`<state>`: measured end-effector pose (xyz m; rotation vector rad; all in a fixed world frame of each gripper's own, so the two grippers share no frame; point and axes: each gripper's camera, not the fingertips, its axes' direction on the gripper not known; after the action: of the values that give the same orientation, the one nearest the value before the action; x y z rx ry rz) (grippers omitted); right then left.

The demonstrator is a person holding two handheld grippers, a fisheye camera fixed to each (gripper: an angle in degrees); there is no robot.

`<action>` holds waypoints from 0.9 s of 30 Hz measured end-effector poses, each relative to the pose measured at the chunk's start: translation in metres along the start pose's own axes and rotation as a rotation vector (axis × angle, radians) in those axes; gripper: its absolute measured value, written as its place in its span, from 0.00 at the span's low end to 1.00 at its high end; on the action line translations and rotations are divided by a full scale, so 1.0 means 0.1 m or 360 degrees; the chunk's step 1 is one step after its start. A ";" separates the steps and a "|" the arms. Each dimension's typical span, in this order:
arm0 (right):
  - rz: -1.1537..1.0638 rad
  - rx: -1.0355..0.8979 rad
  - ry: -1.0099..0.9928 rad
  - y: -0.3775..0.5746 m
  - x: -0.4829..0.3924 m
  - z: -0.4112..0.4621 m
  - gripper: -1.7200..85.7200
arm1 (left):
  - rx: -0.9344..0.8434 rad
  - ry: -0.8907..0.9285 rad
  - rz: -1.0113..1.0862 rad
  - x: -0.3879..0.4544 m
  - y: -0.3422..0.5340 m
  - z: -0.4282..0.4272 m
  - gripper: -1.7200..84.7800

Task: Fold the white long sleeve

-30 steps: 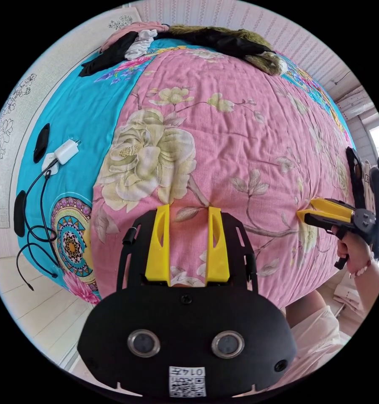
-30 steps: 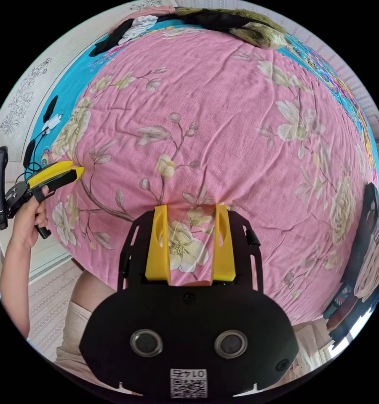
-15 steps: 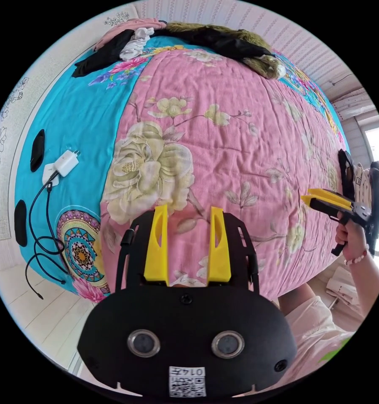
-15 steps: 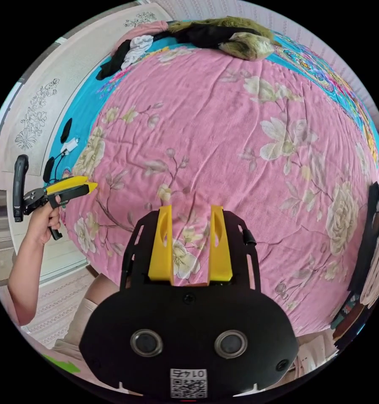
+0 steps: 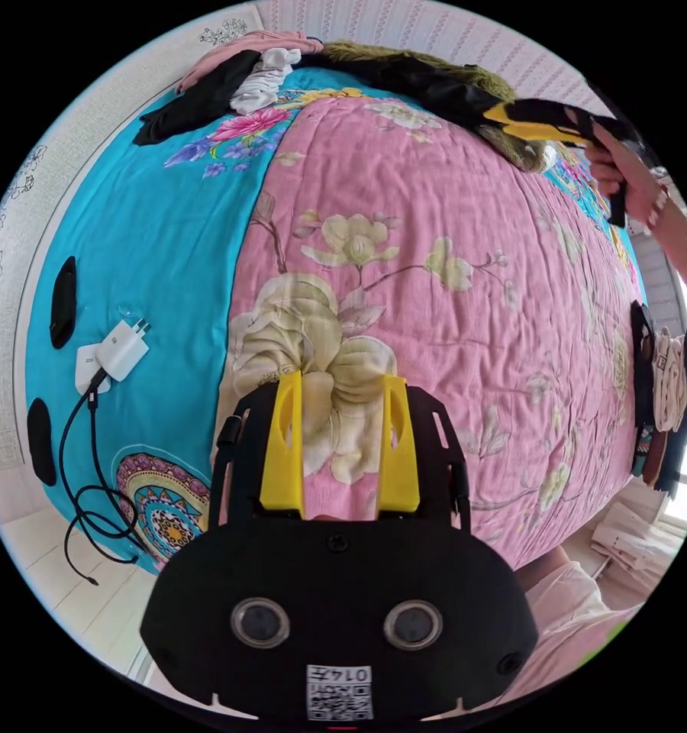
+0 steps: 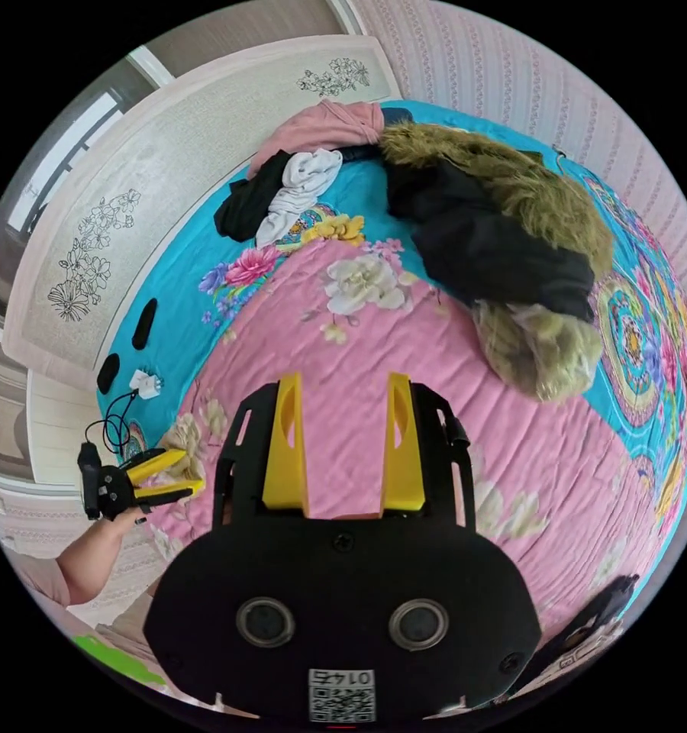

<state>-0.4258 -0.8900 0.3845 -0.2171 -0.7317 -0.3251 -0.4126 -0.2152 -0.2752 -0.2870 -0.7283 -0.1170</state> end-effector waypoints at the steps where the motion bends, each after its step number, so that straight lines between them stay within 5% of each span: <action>1: -0.0026 0.0015 -0.0027 -0.25 -0.13 0.07 0.19 | 0.0003 0.0000 0.0001 -0.01 -0.01 0.02 0.19; 13: 0.0224 0.0207 -0.0219 -1.71 -1.11 0.85 0.12 | 0.0054 0.0096 0.0021 -0.24 -0.06 0.27 0.19; 22: 0.0526 0.0249 -0.0378 -1.59 -1.25 0.68 0.03 | 0.0111 0.0113 0.0020 -0.34 0.00 0.37 0.19; 27: 0.0400 0.0289 -0.0593 -1.20 -1.29 0.01 0.02 | 0.0117 0.0102 -0.0005 -0.37 0.05 0.39 0.19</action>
<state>-0.5596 -0.9736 0.3067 -0.1971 -1.0841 0.0253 -0.4639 -0.1982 -0.2735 -0.2108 -0.6677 -0.1020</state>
